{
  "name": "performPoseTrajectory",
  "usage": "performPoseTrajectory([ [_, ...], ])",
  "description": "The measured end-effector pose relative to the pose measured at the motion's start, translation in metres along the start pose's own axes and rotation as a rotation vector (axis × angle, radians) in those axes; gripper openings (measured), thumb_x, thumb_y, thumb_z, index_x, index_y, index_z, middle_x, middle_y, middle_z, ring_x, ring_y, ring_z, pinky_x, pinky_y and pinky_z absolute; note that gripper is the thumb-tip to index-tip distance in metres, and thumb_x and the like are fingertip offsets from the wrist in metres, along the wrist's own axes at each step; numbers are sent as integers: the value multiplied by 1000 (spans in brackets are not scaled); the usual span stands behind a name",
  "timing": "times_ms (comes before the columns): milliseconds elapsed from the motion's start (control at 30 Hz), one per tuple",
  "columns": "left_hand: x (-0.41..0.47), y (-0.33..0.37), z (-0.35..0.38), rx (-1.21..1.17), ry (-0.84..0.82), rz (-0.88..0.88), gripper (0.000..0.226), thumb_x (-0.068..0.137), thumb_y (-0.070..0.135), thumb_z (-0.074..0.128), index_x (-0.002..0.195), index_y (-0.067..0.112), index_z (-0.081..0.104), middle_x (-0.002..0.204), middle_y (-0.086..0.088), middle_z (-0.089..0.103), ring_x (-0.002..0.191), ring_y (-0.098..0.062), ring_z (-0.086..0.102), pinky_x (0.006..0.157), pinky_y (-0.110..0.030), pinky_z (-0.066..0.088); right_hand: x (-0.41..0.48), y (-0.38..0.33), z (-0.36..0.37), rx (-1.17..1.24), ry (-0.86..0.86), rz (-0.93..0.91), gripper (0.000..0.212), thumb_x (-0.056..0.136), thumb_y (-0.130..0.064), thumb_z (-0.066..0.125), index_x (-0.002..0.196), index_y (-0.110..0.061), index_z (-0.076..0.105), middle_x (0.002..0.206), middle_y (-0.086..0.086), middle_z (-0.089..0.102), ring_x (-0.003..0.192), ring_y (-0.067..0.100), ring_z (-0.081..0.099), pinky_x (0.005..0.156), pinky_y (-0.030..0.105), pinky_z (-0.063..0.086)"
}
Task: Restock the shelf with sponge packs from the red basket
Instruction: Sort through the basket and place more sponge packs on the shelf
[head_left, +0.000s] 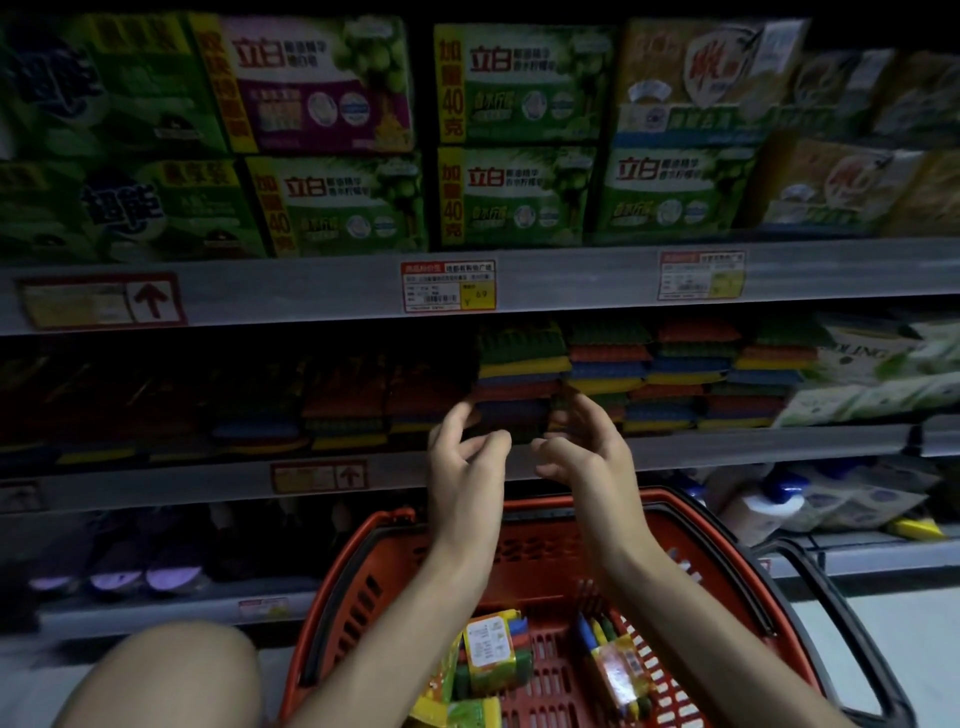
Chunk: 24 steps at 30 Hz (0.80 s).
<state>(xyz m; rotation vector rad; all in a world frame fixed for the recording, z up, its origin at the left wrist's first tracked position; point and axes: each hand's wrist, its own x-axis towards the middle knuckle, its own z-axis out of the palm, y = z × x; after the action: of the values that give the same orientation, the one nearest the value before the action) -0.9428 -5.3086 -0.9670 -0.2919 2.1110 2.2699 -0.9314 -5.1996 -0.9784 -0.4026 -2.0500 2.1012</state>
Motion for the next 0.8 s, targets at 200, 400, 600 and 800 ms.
performPoseTrajectory([
  [200,3,3,2,19,4,-28,57,100,18,60,154,22,41,111,14,63,108,-5,62,102,-37,50,1,-1,1,3,-19,7,79,84,-18,73,155,-24,40,134,2,56,113,19,66,74,21,58],
  [400,7,5,4,21,-13,-70,62,100,21,60,157,22,36,112,15,60,121,-25,61,106,-42,48,5,-2,2,8,-30,20,77,88,-13,71,156,-21,38,129,-2,57,111,19,65,72,22,57],
  [600,11,3,5,44,-30,-51,66,99,23,61,159,18,34,125,-5,64,123,-27,60,108,-49,47,5,-3,1,6,-51,27,75,87,-14,70,155,-22,39,121,-7,60,105,15,67,72,19,56],
  [800,14,1,4,52,-29,-27,71,93,31,64,157,17,36,136,-16,60,122,-26,62,107,-55,48,6,-3,2,31,-53,36,77,87,-13,70,156,-23,38,121,-9,58,106,15,65,85,34,55],
])
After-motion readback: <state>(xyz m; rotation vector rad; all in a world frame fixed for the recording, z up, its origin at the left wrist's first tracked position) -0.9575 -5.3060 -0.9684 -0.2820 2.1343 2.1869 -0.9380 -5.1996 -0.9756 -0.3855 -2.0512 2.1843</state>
